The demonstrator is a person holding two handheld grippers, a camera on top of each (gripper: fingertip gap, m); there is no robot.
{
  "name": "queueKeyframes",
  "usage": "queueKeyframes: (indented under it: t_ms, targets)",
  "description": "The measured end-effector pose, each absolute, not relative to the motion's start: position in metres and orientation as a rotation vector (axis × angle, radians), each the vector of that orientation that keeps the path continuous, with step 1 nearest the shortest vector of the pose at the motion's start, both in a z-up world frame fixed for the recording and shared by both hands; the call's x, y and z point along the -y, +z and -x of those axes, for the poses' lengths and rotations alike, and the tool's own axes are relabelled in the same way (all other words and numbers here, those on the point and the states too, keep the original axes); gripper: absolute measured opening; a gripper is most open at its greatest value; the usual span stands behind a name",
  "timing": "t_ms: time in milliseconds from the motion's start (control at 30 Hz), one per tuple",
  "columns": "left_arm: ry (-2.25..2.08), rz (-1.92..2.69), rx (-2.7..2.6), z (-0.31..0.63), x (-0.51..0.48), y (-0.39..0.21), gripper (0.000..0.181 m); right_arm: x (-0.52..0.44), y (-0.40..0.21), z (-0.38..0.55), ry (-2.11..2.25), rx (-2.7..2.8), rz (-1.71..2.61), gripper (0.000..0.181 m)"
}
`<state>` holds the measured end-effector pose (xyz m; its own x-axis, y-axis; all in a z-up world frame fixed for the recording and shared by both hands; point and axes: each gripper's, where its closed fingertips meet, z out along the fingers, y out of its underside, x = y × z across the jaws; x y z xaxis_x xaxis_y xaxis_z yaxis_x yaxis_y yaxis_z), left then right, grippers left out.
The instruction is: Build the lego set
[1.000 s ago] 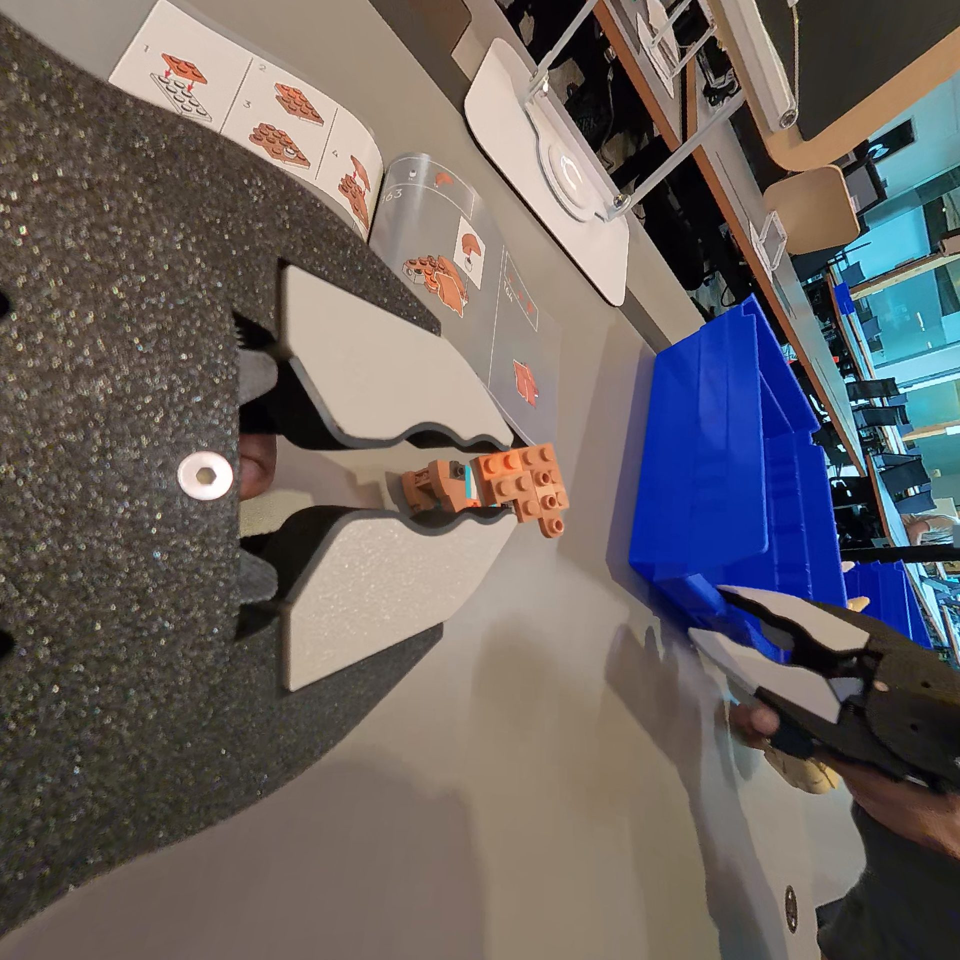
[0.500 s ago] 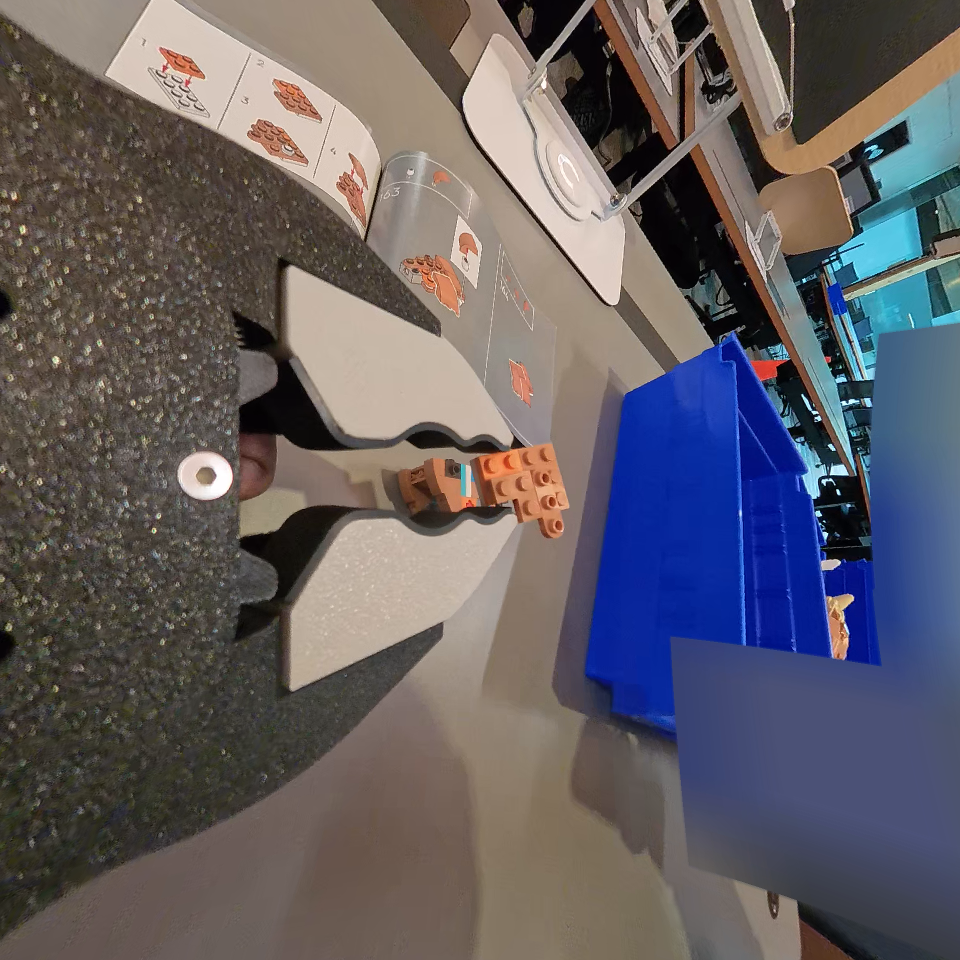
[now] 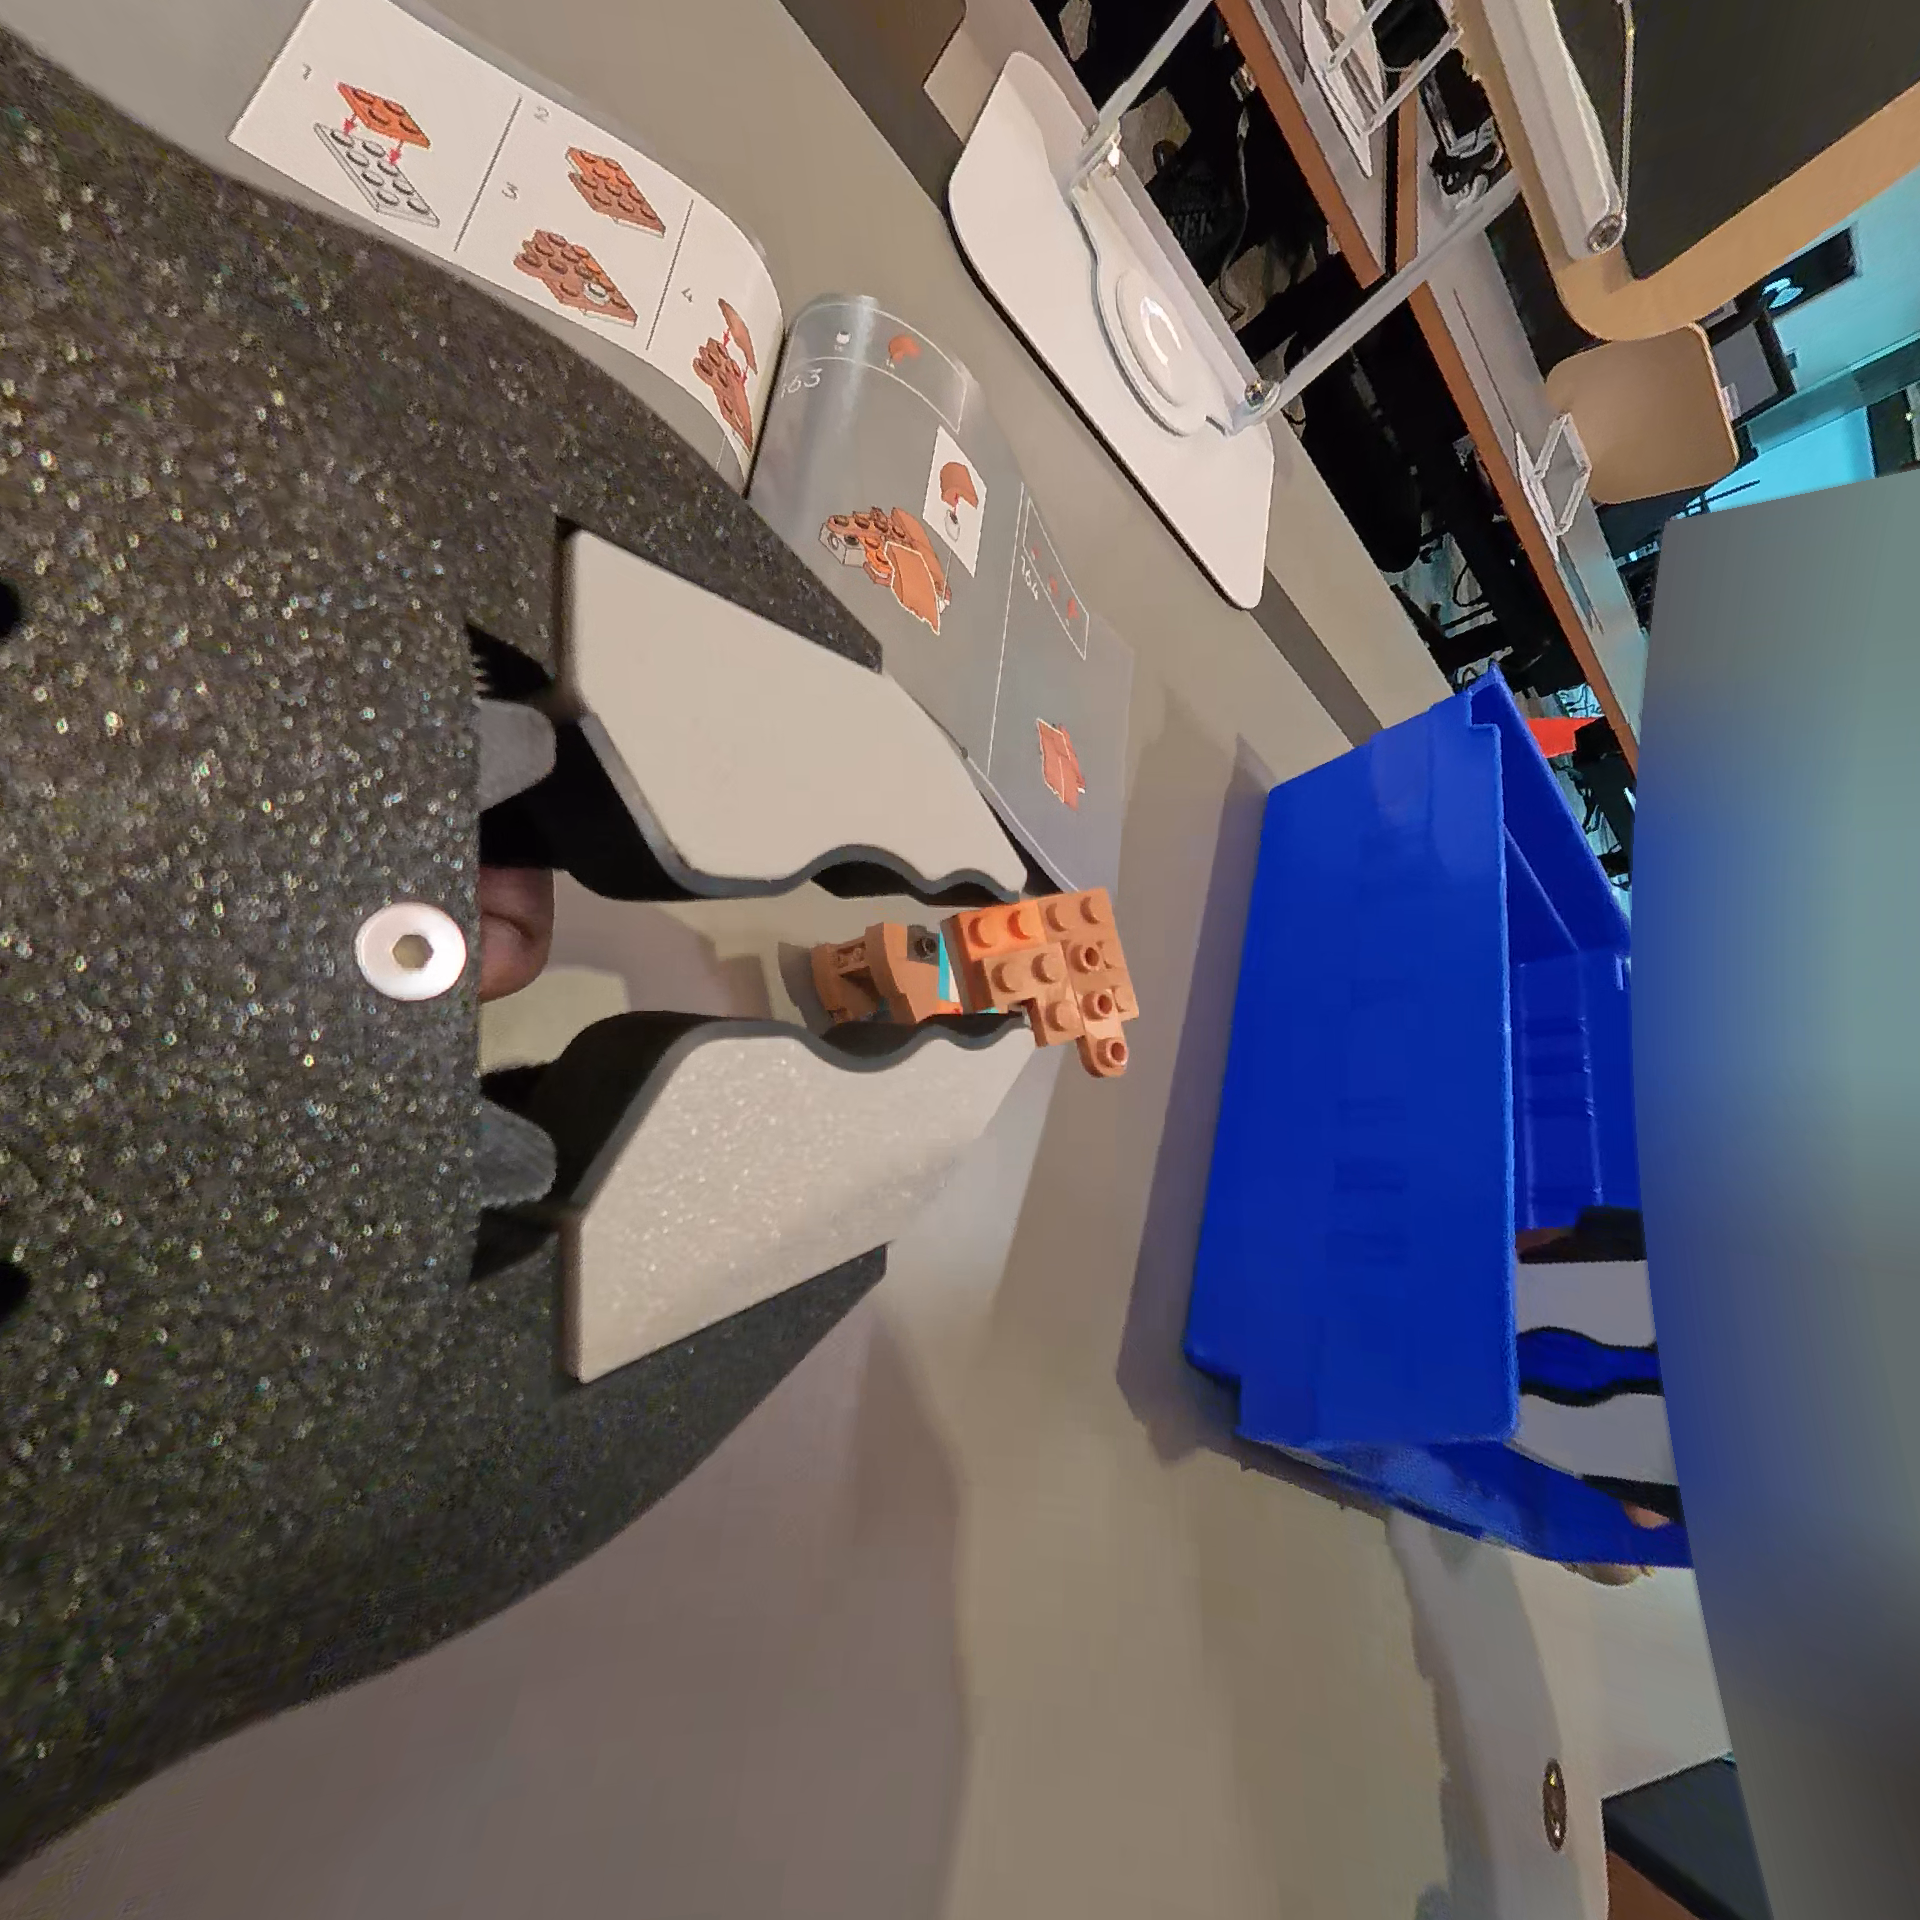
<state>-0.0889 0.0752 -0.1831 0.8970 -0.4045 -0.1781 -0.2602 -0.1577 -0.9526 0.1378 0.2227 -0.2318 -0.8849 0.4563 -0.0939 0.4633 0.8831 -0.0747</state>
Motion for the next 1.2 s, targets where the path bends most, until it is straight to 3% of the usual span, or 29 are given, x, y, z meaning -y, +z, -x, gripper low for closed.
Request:
queueKeyframes:
  t_ms: [333, 800, 1200]
  targets:
    - [-0.137, 1.761, -0.497, 0.092, -0.075, -0.185, 0.019, -0.219, -0.259, -0.153, -0.07, -3.053, -0.39, 0.012]
    - [-0.124, 1.787, -0.494, 0.095, -0.077, -0.192, 0.019, -0.205, -0.251, -0.157, -0.377, -2.918, -0.373, 0.013]
    - [-0.124, 1.787, -0.494, 0.096, -0.077, -0.191, 0.019, -0.211, -0.26, -0.153, -0.322, -2.973, -0.372, 0.008]
